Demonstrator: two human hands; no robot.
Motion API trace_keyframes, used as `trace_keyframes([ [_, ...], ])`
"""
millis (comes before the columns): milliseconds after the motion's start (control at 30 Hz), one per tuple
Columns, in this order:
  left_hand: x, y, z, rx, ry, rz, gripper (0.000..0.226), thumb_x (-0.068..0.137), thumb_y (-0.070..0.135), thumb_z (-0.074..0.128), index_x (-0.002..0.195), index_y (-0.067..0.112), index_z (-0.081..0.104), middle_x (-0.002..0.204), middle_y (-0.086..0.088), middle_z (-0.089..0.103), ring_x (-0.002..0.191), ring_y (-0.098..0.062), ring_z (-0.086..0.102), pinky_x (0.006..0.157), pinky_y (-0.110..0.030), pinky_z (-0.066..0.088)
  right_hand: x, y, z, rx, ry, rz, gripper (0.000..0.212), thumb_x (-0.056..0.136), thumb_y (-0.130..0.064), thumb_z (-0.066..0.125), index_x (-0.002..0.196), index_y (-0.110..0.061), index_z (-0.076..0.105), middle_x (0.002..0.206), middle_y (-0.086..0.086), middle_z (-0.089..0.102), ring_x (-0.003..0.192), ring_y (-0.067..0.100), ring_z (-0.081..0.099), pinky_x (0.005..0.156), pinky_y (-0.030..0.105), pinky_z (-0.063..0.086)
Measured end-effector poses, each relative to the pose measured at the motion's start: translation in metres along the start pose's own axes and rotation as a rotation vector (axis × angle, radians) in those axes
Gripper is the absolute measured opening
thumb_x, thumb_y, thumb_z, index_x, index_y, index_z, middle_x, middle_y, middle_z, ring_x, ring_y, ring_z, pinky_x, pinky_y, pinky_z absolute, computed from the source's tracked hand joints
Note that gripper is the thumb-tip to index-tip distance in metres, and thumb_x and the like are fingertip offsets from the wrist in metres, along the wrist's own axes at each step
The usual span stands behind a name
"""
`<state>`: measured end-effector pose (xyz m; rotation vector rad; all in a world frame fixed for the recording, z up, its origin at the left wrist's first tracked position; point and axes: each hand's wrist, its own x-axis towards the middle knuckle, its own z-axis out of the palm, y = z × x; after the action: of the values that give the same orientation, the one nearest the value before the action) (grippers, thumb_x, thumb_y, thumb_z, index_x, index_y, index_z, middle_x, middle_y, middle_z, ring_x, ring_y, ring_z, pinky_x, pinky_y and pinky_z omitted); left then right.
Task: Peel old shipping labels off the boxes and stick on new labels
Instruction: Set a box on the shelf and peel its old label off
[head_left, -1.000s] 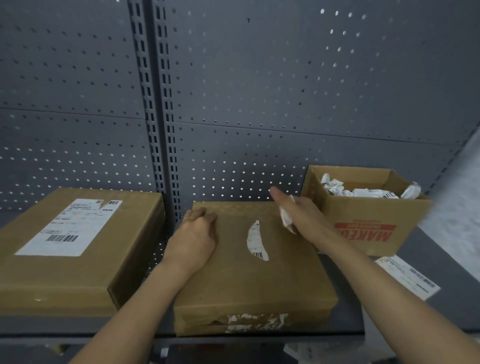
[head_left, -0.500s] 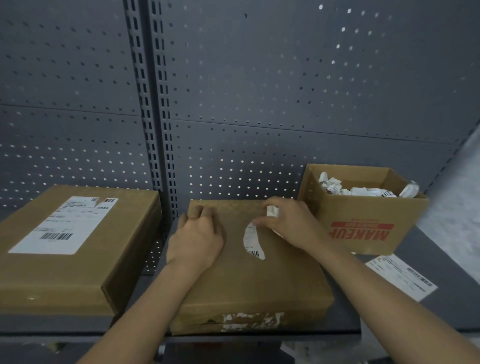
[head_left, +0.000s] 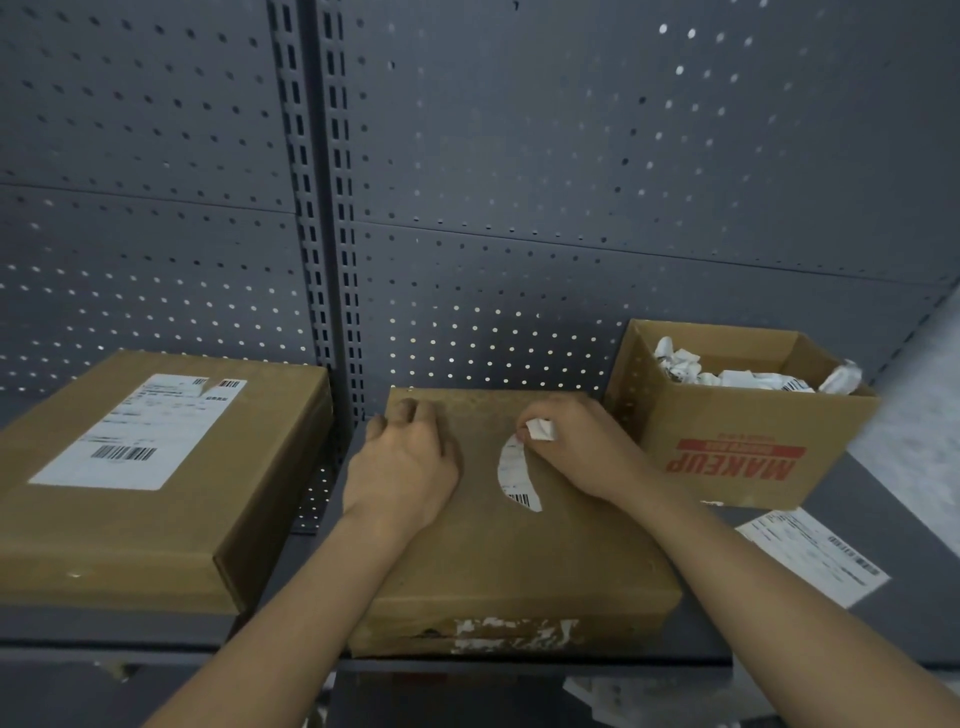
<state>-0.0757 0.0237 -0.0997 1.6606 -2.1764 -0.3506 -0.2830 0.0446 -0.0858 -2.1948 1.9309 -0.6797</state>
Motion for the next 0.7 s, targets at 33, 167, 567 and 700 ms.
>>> trace_keyframes([
  [33, 0.000, 0.000, 0.000, 0.001, -0.004, -0.002, 0.030, 0.097, 0.030, 0.039, 0.118, 0.012, 0.051, 0.133, -0.007, 0.048, 0.121, -0.034, 0.044, 0.089, -0.046, 0.046, -0.001, -0.001, 0.000, -0.014, 0.003, -0.018, 0.012, 0.091, -0.021, 0.061, 0.093, -0.028, 0.072, 0.098, -0.008, 0.069, 0.100, 0.018, 0.059, 0.090, 0.033, 0.047],
  [167, -0.001, 0.001, -0.001, 0.002, -0.006, -0.001, 0.031, 0.097, 0.030, 0.039, 0.118, 0.011, 0.050, 0.135, -0.007, 0.046, 0.122, -0.035, 0.044, 0.089, -0.047, 0.046, -0.006, 0.001, 0.000, -0.009, -0.013, -0.041, 0.014, 0.093, -0.018, 0.057, 0.097, -0.028, 0.066, 0.104, -0.007, 0.066, 0.106, 0.019, 0.053, 0.091, 0.037, 0.045],
  [567, 0.000, -0.002, 0.001, -0.023, 0.017, 0.000, 0.027, 0.096, 0.029, 0.040, 0.115, 0.011, 0.051, 0.131, -0.006, 0.048, 0.118, -0.033, 0.045, 0.088, -0.048, 0.048, -0.029, -0.012, -0.014, 0.260, -0.030, 0.004, 0.017, 0.102, -0.027, 0.047, 0.088, -0.038, 0.046, 0.096, -0.014, 0.055, 0.090, 0.000, 0.053, 0.069, 0.013, 0.037],
  [700, -0.001, -0.002, 0.001, -0.009, 0.008, 0.012, 0.031, 0.097, 0.030, 0.040, 0.120, 0.012, 0.050, 0.135, -0.007, 0.046, 0.121, -0.034, 0.045, 0.088, -0.049, 0.049, -0.028, -0.012, -0.012, 0.325, -0.035, 0.054, 0.021, 0.091, -0.051, 0.059, 0.087, -0.033, 0.049, 0.096, -0.006, 0.054, 0.083, 0.009, 0.053, 0.066, 0.021, 0.037],
])
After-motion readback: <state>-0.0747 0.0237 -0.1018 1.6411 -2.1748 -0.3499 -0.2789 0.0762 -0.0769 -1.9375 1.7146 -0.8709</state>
